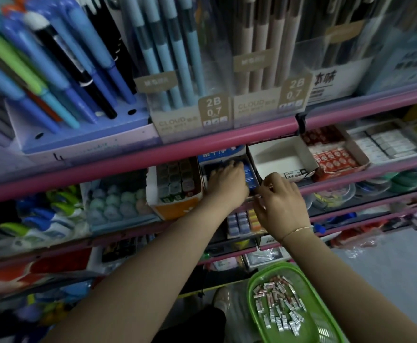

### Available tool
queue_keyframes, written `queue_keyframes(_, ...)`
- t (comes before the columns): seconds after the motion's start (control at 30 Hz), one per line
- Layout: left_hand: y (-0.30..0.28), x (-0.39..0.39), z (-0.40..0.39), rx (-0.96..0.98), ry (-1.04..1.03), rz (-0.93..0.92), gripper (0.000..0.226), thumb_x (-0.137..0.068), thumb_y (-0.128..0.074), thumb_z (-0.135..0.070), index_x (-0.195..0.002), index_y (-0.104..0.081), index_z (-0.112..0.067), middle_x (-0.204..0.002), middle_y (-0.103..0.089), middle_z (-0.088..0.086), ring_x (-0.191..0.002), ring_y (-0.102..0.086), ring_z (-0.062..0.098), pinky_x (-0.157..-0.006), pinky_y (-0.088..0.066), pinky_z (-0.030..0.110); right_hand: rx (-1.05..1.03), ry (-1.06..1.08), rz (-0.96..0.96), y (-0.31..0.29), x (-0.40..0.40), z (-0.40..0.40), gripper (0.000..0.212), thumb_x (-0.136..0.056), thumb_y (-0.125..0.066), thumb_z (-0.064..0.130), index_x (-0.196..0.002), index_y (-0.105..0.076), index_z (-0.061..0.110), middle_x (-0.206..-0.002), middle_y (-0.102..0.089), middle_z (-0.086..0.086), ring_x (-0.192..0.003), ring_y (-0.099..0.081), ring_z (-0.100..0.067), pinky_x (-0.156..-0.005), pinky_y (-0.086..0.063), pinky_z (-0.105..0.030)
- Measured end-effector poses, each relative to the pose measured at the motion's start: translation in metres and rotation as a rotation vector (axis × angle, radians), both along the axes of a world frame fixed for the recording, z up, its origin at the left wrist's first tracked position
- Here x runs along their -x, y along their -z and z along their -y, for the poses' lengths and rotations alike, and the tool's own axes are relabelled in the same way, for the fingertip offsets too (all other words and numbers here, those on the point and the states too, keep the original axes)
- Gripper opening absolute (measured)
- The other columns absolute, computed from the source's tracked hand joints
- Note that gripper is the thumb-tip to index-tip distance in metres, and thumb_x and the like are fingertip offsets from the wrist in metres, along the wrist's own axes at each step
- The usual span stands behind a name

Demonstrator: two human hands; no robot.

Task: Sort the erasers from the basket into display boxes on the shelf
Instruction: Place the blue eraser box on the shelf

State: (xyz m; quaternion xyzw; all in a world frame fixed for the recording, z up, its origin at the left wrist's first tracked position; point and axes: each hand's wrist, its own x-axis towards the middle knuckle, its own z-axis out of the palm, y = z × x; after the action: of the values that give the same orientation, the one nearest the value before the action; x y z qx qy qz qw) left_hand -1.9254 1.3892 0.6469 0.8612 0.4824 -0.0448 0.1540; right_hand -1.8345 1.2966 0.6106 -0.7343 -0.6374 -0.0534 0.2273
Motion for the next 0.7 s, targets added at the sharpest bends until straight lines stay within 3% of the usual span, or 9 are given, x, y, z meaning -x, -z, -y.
queue_keyframes(0.2,-0.001,-0.001,-0.013,0.085,0.011,-0.023,0.045,-0.093,-0.051,-0.019,-0.137,-0.041,-0.010,-0.144,-0.034,0.011,-0.124,-0.043,0.035,-0.098,-0.041,0.043,0.064,-0.113,0.089,-0.008,-0.010,-0.004,0.011,-0.057,-0.073,0.003,-0.065,-0.065,0.004,-0.077,-0.055,-0.015,-0.070,-0.055,-0.034,-0.063,-0.042,-0.038)
queue_keyframes(0.33,-0.009,0.000,-0.018,0.137,0.073,-0.072,0.042,-0.092,-0.051,-0.011,-0.133,-0.045,-0.012,-0.142,-0.035,0.011,-0.122,-0.046,0.033,-0.096,-0.045,0.043,0.046,-0.144,0.157,-0.017,-0.011,-0.020,0.020,-0.062,-0.069,0.010,-0.081,-0.068,0.006,-0.084,-0.058,-0.014,-0.078,-0.056,-0.034,-0.069,-0.042,-0.039)
queue_keyframes(0.4,-0.013,0.002,-0.017,0.115,0.117,-0.118,0.033,-0.092,-0.049,-0.012,-0.126,-0.051,-0.011,-0.138,-0.040,0.012,-0.117,-0.051,0.034,-0.092,-0.047,0.043,0.110,-0.190,0.209,-0.019,-0.012,-0.037,0.026,-0.069,-0.066,0.015,-0.093,-0.068,0.005,-0.097,-0.061,-0.016,-0.093,-0.057,-0.036,-0.082,-0.042,-0.044)
queue_keyframes(0.47,-0.015,0.006,-0.017,0.077,0.114,-0.176,0.033,-0.095,-0.047,-0.013,-0.127,-0.051,-0.009,-0.141,-0.037,0.011,-0.117,-0.052,0.034,-0.091,-0.047,0.042,0.231,-0.247,0.273,-0.017,-0.013,-0.053,0.040,-0.080,-0.057,0.024,-0.117,-0.060,0.008,-0.124,-0.056,-0.013,-0.120,-0.046,-0.034,-0.103,-0.028,-0.046)
queue_keyframes(0.53,-0.018,0.009,-0.017,0.025,0.111,-0.270,0.035,-0.097,-0.046,-0.014,-0.131,-0.047,-0.006,-0.144,-0.033,0.010,-0.120,-0.049,0.033,-0.092,-0.045,0.044,0.315,-0.297,0.317,-0.011,-0.015,-0.064,0.051,-0.086,-0.049,0.031,-0.134,-0.045,0.013,-0.142,-0.044,-0.005,-0.137,-0.027,-0.027,-0.113,-0.011,-0.047)
queue_keyframes(0.7,-0.022,0.014,-0.015,-0.076,0.195,-0.471,0.034,-0.100,-0.044,-0.021,-0.130,-0.047,-0.005,-0.134,-0.045,0.014,-0.116,-0.051,0.032,-0.085,-0.047,0.041,0.400,-0.359,0.389,-0.005,-0.019,-0.069,0.055,-0.086,-0.041,0.037,-0.138,-0.039,0.018,-0.144,-0.043,-0.002,-0.145,-0.009,-0.022,-0.113,0.006,-0.053)
